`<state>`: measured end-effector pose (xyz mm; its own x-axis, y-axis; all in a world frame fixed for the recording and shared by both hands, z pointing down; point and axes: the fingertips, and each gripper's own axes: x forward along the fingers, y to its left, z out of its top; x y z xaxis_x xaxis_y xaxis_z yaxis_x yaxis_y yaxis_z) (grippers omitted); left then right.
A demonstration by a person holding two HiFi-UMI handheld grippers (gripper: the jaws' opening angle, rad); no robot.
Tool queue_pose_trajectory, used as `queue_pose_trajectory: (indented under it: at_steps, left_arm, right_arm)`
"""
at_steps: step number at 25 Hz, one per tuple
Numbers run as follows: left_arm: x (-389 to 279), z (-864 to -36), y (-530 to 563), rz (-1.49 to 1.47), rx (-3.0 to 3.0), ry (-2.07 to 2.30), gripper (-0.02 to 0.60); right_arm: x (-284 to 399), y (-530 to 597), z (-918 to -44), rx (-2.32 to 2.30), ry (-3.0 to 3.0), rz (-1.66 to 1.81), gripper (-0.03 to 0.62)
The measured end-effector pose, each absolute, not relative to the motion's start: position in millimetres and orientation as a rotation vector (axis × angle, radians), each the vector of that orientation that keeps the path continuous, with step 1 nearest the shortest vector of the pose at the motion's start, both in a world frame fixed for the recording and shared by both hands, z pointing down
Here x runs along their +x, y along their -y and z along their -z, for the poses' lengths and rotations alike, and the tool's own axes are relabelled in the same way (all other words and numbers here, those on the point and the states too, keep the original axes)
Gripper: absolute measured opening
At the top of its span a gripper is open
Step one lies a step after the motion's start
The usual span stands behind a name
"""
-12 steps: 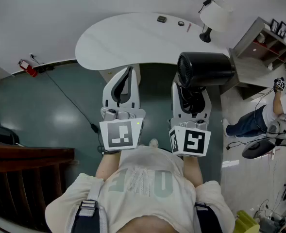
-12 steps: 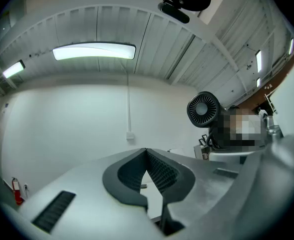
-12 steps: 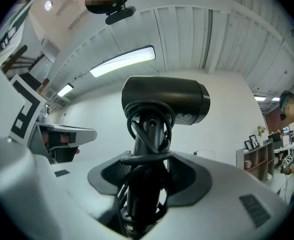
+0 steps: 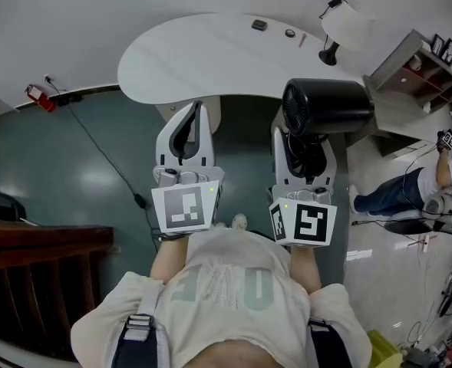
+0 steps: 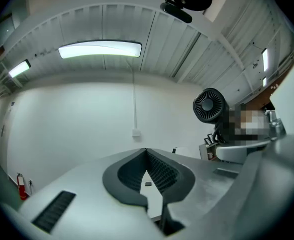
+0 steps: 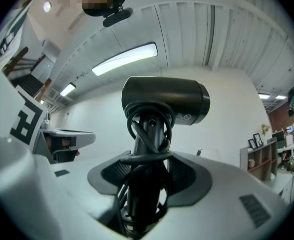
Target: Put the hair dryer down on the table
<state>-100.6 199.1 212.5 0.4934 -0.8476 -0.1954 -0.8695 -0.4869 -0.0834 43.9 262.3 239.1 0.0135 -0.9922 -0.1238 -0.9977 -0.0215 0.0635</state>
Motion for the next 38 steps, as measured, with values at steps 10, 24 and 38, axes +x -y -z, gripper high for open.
queue_pose_trajectory:
  at_steps: [10, 24, 38]
  left_arm:
    - [-93.6, -223.0, -197.7, -0.197, -2.52, -1.495, 0.006]
    - [-97.9, -238.2, -163.2, -0.181, -2.428, -1.602, 0.006]
    - [-61.7, -239.8, -25.5, -0.205, -2.46, -1.544, 0.006]
  right_arm:
    - [59.2, -255.8, -263.7, -2.185, -2.149, -0.126, 0.23]
    - [73.7, -220.6, -281.8, -2.155, -2.19, -0.134, 0.23]
    - [93.2, -91.3, -278.3, -2.177, -2.189, -0.148, 0.23]
